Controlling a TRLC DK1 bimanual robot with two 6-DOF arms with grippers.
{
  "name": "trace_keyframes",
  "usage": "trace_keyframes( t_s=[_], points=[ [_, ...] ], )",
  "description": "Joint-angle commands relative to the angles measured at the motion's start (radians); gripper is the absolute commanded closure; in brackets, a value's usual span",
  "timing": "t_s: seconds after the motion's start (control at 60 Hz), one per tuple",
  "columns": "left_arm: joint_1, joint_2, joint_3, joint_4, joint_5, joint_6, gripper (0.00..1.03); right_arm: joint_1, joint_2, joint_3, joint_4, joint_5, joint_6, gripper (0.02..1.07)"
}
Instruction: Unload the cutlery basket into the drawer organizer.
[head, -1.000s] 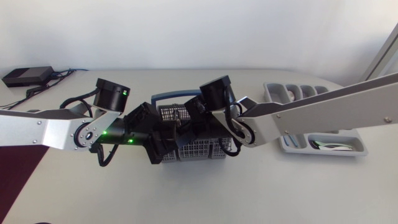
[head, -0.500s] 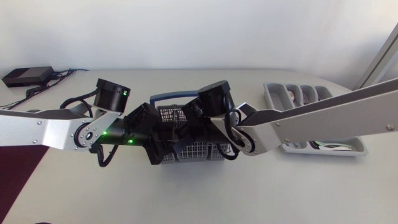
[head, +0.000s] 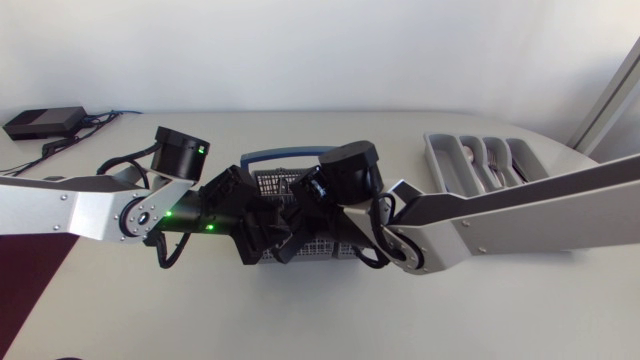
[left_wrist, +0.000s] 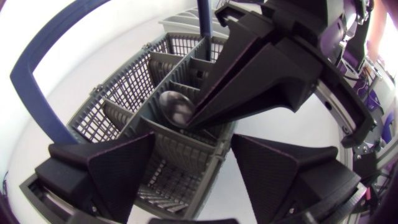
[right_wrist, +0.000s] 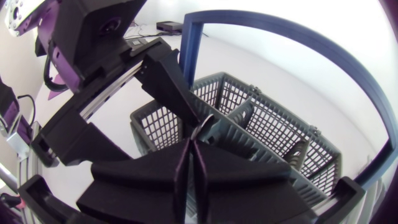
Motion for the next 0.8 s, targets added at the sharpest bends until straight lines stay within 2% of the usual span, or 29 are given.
trace_keyframes(
  t_s=[0.0,0.3,0.783],
  points=[
    [0.010,0.005,-0.030,-0.018,0.003,-0.015,0.19,0.018,-0.040,-0.047,0.024,0.021,-0.030,1.01],
    [0.023,-0.038,-0.055,-0.009,0.003,-0.019,0.18,0.039,-0.116,-0.121,0.111,0.041,-0.062,1.01],
    [0.023,-0.076,-0.059,-0.009,0.003,-0.022,0.18,0.065,-0.262,-0.161,0.142,0.087,-0.113,1.01]
  ],
)
